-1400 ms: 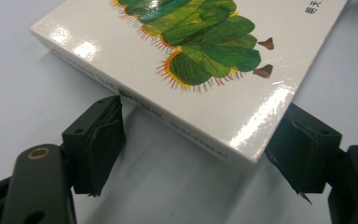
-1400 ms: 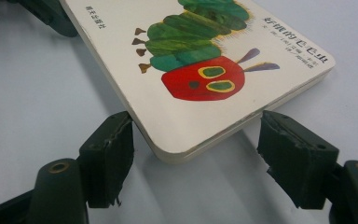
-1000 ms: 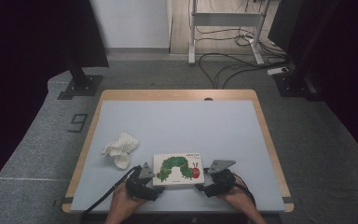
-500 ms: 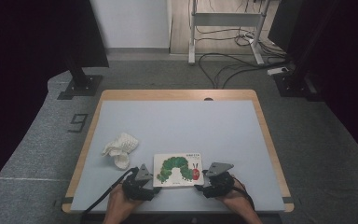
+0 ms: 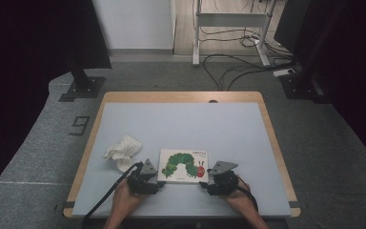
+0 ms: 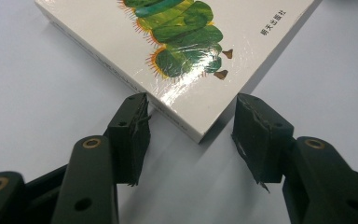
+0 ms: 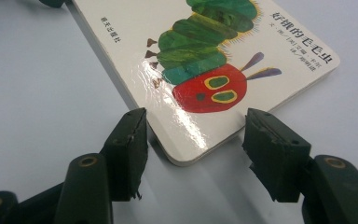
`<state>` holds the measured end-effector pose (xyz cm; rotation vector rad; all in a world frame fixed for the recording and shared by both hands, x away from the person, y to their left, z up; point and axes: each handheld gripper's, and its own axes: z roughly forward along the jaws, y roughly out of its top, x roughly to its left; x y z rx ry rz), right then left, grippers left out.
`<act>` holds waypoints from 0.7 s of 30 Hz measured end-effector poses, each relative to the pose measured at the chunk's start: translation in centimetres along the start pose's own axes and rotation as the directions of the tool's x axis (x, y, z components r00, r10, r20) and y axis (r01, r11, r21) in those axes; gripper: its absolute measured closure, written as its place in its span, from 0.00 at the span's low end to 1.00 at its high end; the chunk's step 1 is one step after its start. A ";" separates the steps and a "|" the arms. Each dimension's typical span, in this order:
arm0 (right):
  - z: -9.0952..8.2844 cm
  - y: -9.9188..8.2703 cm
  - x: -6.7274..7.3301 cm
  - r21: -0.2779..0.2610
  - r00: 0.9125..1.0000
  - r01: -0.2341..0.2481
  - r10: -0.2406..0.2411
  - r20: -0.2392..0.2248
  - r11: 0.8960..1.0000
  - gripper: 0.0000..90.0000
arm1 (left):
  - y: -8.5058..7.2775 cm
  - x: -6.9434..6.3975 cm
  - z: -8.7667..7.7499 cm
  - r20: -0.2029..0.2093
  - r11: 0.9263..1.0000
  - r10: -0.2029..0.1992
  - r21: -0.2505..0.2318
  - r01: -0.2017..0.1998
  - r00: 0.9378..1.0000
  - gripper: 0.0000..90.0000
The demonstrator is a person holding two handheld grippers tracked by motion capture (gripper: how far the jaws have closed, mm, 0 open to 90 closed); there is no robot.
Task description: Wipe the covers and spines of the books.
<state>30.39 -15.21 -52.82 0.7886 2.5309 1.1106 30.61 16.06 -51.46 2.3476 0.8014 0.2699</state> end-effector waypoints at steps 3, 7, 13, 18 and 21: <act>0.3 0.2 -0.6 -0.002 1.000 -0.009 0.009 0.010 1.000 0.45 | 0.3 0.4 0.3 -0.004 1.000 -0.007 -0.007 0.007 1.000 0.53; 0.6 0.5 -1.4 -0.006 1.000 -0.015 0.015 0.020 1.000 0.47 | 0.8 1.0 0.7 -0.010 1.000 -0.012 -0.009 0.012 1.000 0.53; 1.2 0.8 -2.4 -0.015 0.999 -0.028 0.029 0.034 0.999 0.48 | 1.5 2.1 1.3 -0.018 1.000 -0.015 -0.012 0.015 1.000 0.54; 1.6 1.2 -3.2 -0.013 0.998 -0.037 0.038 0.044 0.999 0.48 | 2.2 2.8 1.8 -0.036 1.000 -0.007 -0.010 0.007 0.999 0.54; 1.9 1.5 -3.7 -0.015 0.998 -0.039 0.040 0.052 0.999 0.49 | 2.5 3.2 2.0 -0.038 1.000 -0.013 -0.013 0.012 0.999 0.54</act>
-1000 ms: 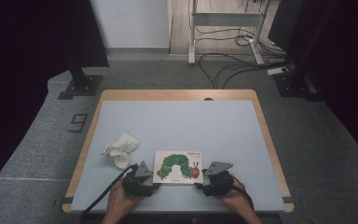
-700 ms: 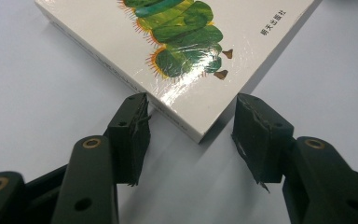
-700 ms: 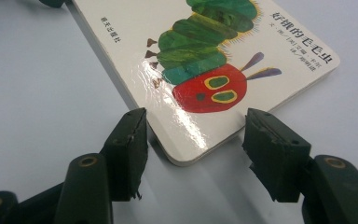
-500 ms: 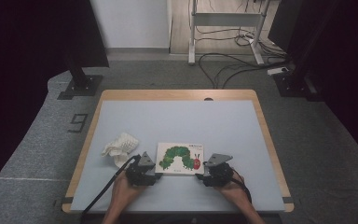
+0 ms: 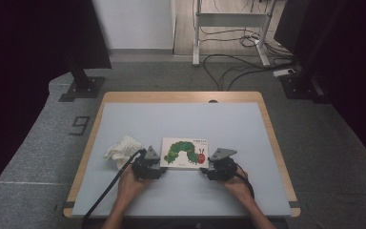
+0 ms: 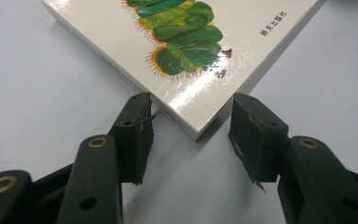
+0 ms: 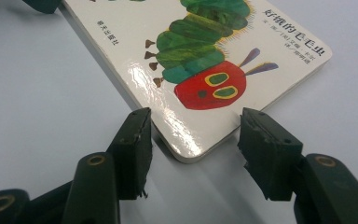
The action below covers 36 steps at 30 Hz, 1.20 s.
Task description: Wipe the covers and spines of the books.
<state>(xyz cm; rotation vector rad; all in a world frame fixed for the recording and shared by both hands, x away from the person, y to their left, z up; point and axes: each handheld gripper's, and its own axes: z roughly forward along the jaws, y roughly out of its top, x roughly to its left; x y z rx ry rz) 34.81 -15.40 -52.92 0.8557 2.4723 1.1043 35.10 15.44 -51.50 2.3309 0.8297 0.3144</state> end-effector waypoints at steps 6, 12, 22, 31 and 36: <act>0.5 0.4 -0.9 -0.005 1.000 -0.010 0.010 0.003 1.000 0.50 | 0.6 0.6 0.5 -0.012 1.000 0.001 0.005 -0.001 1.000 0.54; 1.1 0.9 -1.6 -0.004 1.000 -0.012 0.012 0.018 1.000 0.52 | 1.0 1.3 0.9 -0.016 1.000 -0.015 -0.004 0.015 1.000 0.54; 1.9 1.6 -2.7 0.000 0.999 -0.027 0.027 0.024 1.000 0.52 | 1.5 2.6 1.5 -0.010 0.999 -0.040 -0.010 0.040 0.999 0.54; 2.0 1.5 -3.0 -0.008 0.999 -0.045 0.045 0.017 0.999 0.49 | 1.4 2.9 1.4 -0.038 0.998 -0.067 -0.005 0.066 0.997 0.37; 1.7 1.6 -3.0 0.002 0.999 -0.042 0.042 0.015 0.999 0.39 | 1.4 2.6 0.3 -0.026 0.995 -0.089 -0.043 0.088 0.996 0.21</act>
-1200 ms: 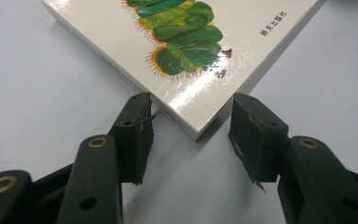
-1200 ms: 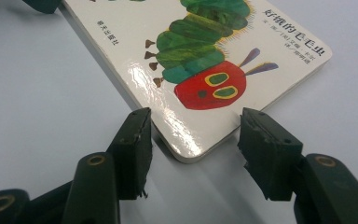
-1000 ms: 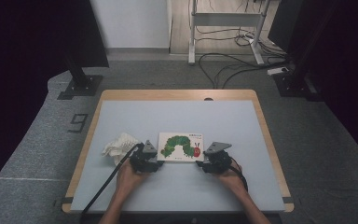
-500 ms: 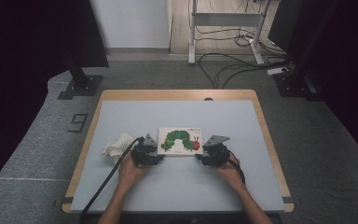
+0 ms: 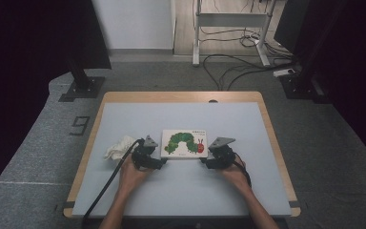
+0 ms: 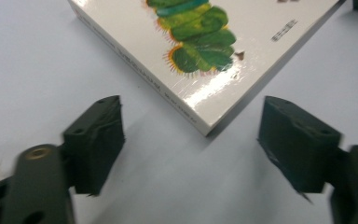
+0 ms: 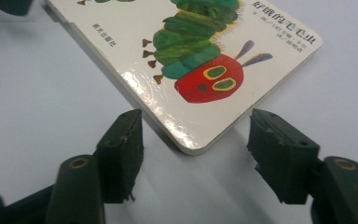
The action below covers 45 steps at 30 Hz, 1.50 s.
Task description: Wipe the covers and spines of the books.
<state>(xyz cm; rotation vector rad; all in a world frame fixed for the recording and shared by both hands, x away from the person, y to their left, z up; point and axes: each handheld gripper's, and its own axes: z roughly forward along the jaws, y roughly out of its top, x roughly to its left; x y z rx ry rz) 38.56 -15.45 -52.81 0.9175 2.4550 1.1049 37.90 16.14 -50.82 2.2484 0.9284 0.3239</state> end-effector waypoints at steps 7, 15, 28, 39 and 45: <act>-1.5 0.2 0.3 -0.030 1.000 0.001 -0.002 -0.025 1.000 0.20 | -0.9 -1.2 -2.2 0.026 0.999 0.021 -0.027 -0.021 0.999 0.10; -4.0 0.3 0.8 -0.045 0.999 0.021 -0.022 -0.032 0.999 0.08 | -2.3 -2.7 -4.7 0.011 0.998 0.056 -0.024 -0.056 0.998 0.00; -9.2 -2.7 0.1 -0.059 0.999 0.008 -0.006 0.032 0.998 0.00 | -5.1 -4.5 -7.1 0.006 0.995 0.096 -0.031 -0.096 0.995 0.00; -9.5 -7.6 -1.1 0.023 0.994 -0.031 0.029 0.102 0.999 0.00 | -7.7 -4.3 -4.7 0.001 0.996 0.075 0.038 -0.075 0.997 0.00; -8.8 -8.7 -1.4 0.037 0.993 -0.071 0.067 0.096 0.997 0.00 | -7.9 -3.9 -4.4 0.013 0.999 0.035 0.024 -0.035 0.999 0.00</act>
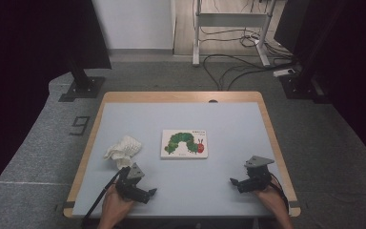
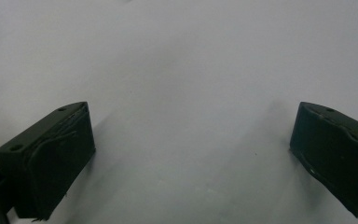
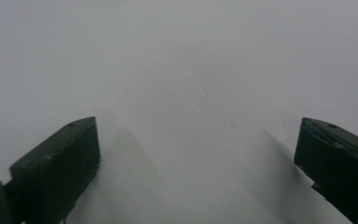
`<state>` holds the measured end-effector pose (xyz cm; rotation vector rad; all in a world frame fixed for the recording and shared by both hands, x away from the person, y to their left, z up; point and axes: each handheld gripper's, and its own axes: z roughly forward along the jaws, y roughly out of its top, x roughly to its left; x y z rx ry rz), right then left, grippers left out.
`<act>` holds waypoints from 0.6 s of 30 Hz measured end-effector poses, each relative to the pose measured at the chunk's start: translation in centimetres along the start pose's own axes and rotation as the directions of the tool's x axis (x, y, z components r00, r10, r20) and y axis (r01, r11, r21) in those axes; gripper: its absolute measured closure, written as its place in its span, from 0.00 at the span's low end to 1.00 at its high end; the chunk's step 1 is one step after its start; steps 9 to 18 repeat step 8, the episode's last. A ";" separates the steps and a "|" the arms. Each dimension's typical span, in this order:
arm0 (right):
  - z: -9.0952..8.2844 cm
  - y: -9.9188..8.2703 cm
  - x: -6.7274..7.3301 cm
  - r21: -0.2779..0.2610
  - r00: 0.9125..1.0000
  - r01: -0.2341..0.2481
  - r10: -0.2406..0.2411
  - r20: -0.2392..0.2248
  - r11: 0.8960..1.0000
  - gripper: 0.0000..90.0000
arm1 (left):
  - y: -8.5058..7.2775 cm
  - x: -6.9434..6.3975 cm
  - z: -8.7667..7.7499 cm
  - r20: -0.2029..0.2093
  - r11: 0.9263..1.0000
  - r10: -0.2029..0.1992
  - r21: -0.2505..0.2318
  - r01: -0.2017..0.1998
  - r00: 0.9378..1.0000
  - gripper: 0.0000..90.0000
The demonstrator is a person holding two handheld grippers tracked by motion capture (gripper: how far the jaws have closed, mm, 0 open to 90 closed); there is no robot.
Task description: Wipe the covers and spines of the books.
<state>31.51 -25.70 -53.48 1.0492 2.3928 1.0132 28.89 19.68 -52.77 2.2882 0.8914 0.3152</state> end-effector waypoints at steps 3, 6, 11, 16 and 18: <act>0.2 0.0 -0.3 0.013 1.000 -0.024 0.024 -0.020 1.000 0.00 | -0.1 0.0 0.0 -0.003 1.000 -0.001 -0.003 0.001 1.000 0.00; 0.2 -0.1 -0.2 0.012 1.000 -0.020 0.020 -0.016 1.000 0.00 | -0.1 -0.1 0.0 -0.002 1.000 0.002 -0.004 -0.002 1.000 0.00; 0.2 -0.1 -0.2 0.008 1.000 -0.020 0.020 -0.017 1.000 0.00 | -0.1 -0.1 0.0 -0.003 1.000 0.001 -0.004 -0.001 1.000 0.00; 0.2 -0.1 -0.2 0.008 1.000 -0.020 0.020 -0.017 1.000 0.00 | -0.1 -0.1 0.0 -0.003 1.000 0.001 -0.004 -0.001 1.000 0.00; 0.2 -0.1 -0.2 0.008 1.000 -0.020 0.020 -0.017 1.000 0.00 | -0.1 -0.1 0.0 -0.003 1.000 0.001 -0.004 -0.001 1.000 0.00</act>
